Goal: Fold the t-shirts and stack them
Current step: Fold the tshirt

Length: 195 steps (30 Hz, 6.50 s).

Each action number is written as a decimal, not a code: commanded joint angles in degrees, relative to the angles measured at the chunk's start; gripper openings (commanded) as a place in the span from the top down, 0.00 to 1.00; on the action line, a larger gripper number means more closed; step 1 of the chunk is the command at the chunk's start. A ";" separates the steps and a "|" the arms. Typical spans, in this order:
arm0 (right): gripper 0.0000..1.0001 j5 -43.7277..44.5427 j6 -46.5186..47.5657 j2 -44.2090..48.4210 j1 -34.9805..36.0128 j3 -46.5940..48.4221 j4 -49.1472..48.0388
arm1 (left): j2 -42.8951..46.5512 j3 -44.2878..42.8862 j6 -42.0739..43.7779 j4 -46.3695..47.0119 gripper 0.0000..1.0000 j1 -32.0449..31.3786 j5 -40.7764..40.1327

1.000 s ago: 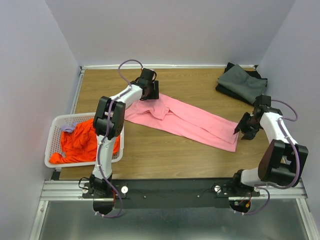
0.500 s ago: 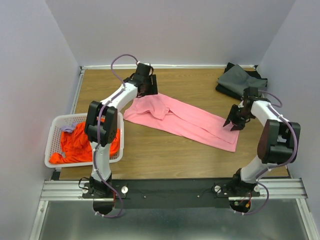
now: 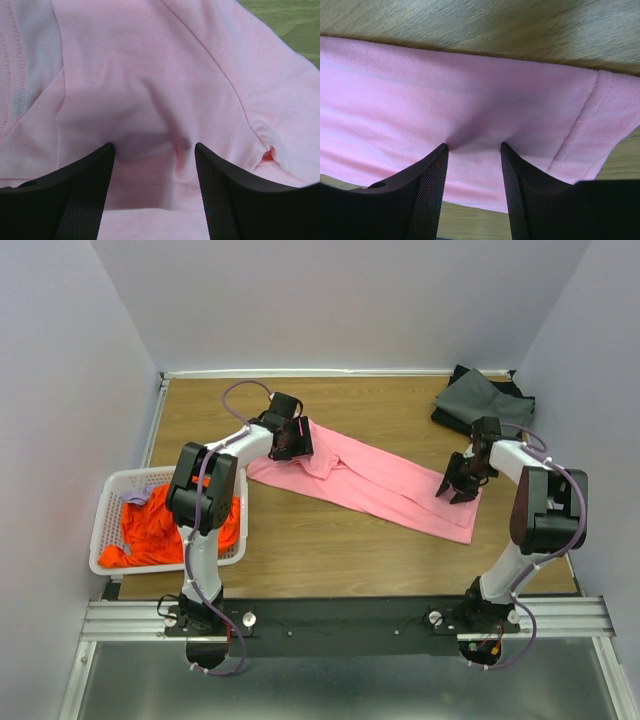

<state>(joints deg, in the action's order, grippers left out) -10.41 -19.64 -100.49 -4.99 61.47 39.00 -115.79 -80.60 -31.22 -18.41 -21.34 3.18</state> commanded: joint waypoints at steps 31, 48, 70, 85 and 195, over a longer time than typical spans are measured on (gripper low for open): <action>0.46 0.92 -17.35 1.61 17.37 -12.34 0.81 | -28.00 -40.95 16.80 -12.09 0.26 0.07 -1.88; 0.44 2.59 -31.85 11.09 33.89 -16.12 0.72 | -29.15 -42.27 19.80 -8.31 0.26 -0.19 2.27; 0.26 15.25 -30.73 21.65 40.33 -14.71 1.17 | -0.24 -15.07 13.91 -2.16 0.20 -1.07 1.21; 0.26 11.12 -32.12 17.34 42.35 -20.78 -7.89 | -9.09 -13.17 12.15 0.66 0.21 -1.60 6.40; 0.80 17.09 -42.50 21.03 62.21 -22.80 4.06 | 33.35 47.11 -26.87 -6.37 0.86 -44.05 -5.11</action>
<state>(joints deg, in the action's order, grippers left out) 4.01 -61.47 -80.16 56.69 40.66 42.28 -79.40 -37.08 -56.97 -22.02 -64.25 -0.86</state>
